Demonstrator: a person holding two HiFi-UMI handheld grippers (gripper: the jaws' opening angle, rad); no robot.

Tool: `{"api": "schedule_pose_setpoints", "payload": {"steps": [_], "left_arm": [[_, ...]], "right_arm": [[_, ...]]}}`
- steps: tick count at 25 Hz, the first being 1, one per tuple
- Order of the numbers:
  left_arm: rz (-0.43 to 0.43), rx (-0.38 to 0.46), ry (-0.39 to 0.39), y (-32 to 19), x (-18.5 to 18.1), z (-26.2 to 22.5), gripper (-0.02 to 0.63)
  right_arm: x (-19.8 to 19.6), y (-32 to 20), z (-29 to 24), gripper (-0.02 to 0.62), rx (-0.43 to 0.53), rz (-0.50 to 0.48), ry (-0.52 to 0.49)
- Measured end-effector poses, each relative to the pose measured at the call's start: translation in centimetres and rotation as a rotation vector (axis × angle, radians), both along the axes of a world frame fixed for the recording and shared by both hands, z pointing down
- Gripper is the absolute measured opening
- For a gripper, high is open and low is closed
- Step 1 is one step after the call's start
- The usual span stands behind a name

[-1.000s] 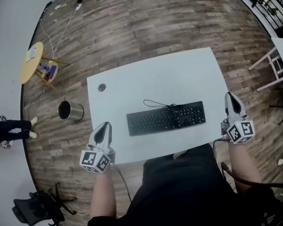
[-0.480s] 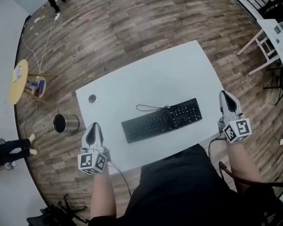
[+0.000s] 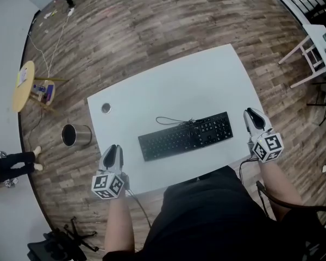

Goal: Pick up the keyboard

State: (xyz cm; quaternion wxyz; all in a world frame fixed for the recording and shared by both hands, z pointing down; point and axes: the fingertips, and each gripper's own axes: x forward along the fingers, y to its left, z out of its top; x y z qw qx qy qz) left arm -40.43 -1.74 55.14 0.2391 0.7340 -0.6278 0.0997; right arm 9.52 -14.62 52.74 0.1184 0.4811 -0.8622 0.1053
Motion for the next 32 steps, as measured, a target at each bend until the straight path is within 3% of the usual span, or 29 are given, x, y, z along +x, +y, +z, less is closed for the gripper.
{"api": "schedule_pose_setpoints", "payload": {"steps": [6,14,21,32], "left_arm": [[0.054,-0.097,0.076,0.4,1.7,3.0,0.121],[0.078,-0.154,0.102,-0.6,2.5,4.8,0.16],[0.15,-0.254,0.168,-0.6,5.1,7.1,0.191],[0.164,-0.383,0.163,-0.2,5.5,10.7,0.219]], "right_arm": [[-0.8,0.6,3.3,0.101,-0.089,-0.036,0.019],[-1.8,0.2,5.5,0.145,-0.157,-0.072,0.012],[-1.4,0.6,8.1,0.153,-0.231,-0.079,0.011],[-2.2,1.0,10.7,0.187,-0.323,-0.118,0.019]]}}
